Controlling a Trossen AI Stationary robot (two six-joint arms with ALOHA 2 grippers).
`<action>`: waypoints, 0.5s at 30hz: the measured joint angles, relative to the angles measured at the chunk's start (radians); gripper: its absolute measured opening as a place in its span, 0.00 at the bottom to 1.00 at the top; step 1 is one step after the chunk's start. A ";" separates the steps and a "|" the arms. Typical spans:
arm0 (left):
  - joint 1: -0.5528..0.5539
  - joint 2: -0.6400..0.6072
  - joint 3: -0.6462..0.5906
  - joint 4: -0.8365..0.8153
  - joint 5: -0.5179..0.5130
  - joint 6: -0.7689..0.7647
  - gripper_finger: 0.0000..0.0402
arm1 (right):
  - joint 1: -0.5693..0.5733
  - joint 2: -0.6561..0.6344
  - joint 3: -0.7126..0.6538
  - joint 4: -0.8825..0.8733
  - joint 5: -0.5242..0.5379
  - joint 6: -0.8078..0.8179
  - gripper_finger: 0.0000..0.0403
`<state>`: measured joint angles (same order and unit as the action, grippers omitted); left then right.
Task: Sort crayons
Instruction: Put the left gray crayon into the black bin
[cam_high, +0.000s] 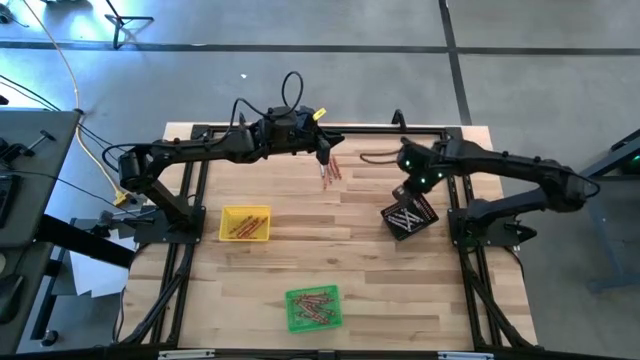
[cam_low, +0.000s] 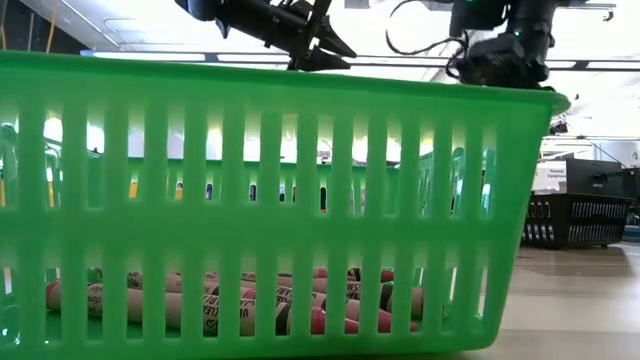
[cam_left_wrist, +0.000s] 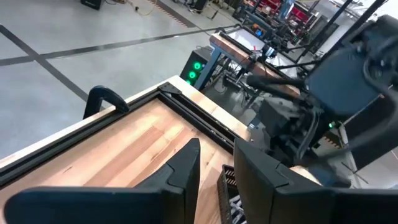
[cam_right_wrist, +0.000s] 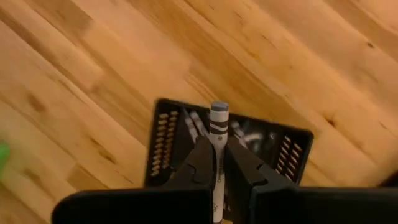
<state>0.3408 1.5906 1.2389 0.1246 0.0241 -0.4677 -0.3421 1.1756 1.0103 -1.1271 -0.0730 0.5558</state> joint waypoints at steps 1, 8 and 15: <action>0.001 0.000 0.000 0.000 0.000 0.000 0.21 | 0.014 0.001 -0.012 0.000 0.005 0.011 0.00; 0.009 0.000 0.000 -0.005 -0.003 0.000 0.21 | 0.057 0.003 -0.151 0.037 -0.005 0.030 0.00; 0.008 0.000 0.000 -0.005 -0.003 0.000 0.21 | 0.056 0.003 -0.230 0.073 -0.002 0.022 0.15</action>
<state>0.3493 1.5906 1.2392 0.1197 0.0216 -0.4676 -0.2859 1.1786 0.7803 -1.0538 -0.0751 0.5777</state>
